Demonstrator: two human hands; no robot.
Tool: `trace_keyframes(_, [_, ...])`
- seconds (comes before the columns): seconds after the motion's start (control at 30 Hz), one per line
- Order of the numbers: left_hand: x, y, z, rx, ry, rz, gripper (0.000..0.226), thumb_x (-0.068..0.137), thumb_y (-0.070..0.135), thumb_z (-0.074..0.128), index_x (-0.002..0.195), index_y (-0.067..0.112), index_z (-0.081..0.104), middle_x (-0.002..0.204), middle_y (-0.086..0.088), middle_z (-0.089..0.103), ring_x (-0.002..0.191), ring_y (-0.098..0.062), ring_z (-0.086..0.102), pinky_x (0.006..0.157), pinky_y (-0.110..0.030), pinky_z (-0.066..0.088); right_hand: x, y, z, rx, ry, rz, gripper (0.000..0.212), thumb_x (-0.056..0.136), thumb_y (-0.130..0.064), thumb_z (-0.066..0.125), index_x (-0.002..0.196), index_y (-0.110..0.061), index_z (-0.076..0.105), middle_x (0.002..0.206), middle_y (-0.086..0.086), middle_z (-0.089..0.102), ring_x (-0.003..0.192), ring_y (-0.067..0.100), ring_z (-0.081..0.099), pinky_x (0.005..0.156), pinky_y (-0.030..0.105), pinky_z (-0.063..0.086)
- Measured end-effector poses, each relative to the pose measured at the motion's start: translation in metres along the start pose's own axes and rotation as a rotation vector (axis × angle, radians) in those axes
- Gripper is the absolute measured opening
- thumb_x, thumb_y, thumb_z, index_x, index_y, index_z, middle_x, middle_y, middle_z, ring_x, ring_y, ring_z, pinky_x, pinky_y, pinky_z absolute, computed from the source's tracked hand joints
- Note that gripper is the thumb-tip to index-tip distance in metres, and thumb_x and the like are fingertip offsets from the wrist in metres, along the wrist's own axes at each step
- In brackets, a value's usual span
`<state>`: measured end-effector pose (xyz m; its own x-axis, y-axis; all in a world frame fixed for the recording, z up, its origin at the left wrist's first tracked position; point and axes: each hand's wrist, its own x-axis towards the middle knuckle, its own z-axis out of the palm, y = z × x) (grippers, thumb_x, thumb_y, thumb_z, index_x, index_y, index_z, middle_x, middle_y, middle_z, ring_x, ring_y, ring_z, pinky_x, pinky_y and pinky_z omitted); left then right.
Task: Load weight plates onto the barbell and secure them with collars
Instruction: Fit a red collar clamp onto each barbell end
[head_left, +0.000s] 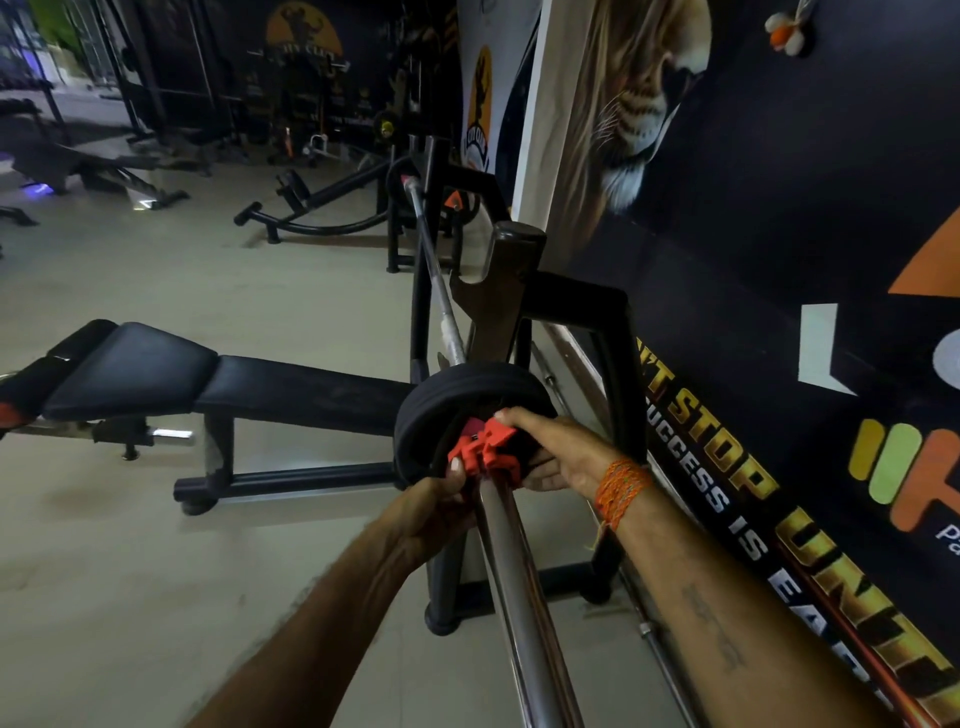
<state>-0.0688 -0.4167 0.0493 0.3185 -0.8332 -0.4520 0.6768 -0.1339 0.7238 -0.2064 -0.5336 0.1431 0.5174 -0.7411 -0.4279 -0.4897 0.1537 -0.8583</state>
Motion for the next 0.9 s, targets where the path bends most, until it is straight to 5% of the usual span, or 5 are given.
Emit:
trace_keyframes(0.2, [-0.003, 0.002, 0.002, 0.014, -0.001, -0.008, 0.045, 0.090, 0.007, 0.061, 0.133, 0.002, 0.050, 0.107, -0.020, 0.068, 0.096, -0.032, 0.069, 0.069, -0.038, 0.058, 0.009, 0.020, -0.013, 0.200, -0.144, 0.095, 0.054, 0.077, -0.060, 0.077, 0.109, -0.021, 0.058, 0.112, 0.022, 0.067, 0.105, 0.034, 0.068, 0.092, 0.040, 0.060])
trace_keyframes(0.4, [-0.002, 0.001, 0.002, 0.033, 0.001, 0.002, 0.051, 0.082, 0.009, 0.065, 0.131, 0.001, 0.051, 0.106, -0.021, 0.067, 0.096, -0.034, 0.068, 0.076, -0.043, 0.057, 0.020, 0.039, -0.012, 0.400, -0.126, 0.141, 0.070, 0.073, -0.051, 0.084, 0.126, -0.011, 0.060, 0.118, 0.022, 0.068, 0.108, 0.031, 0.065, 0.074, 0.031, 0.058])
trace_keyframes(0.5, [-0.004, 0.002, 0.005, 0.034, -0.011, -0.005, 0.037, 0.090, 0.006, 0.058, 0.126, 0.002, 0.052, 0.102, -0.020, 0.067, 0.092, -0.032, 0.068, 0.071, -0.041, 0.058, 0.027, 0.046, -0.009, 0.455, -0.110, 0.150, 0.066, 0.076, -0.044, 0.083, 0.126, -0.010, 0.059, 0.119, 0.021, 0.068, 0.115, 0.032, 0.064, 0.073, 0.030, 0.056])
trace_keyframes(0.73, [-0.005, 0.001, 0.005, 0.064, 0.021, 0.006, 0.053, 0.082, 0.013, 0.066, 0.132, 0.002, 0.052, 0.108, -0.021, 0.069, 0.095, -0.033, 0.071, 0.072, -0.041, 0.059, 0.031, 0.049, -0.006, 0.506, -0.111, 0.150, 0.041, 0.084, -0.034, 0.079, 0.111, -0.008, 0.063, 0.103, 0.014, 0.068, 0.090, 0.023, 0.062, 0.074, 0.030, 0.053])
trace_keyframes(0.9, [-0.007, 0.003, 0.007, 0.081, 0.016, 0.003, 0.040, 0.095, 0.011, 0.057, 0.133, 0.004, 0.050, 0.114, -0.022, 0.067, 0.100, -0.034, 0.069, 0.077, -0.044, 0.057, 0.030, 0.047, -0.006, 0.447, -0.083, 0.116, 0.041, 0.085, -0.036, 0.078, 0.112, -0.008, 0.064, 0.104, 0.014, 0.069, 0.086, 0.023, 0.065, 0.071, 0.030, 0.056])
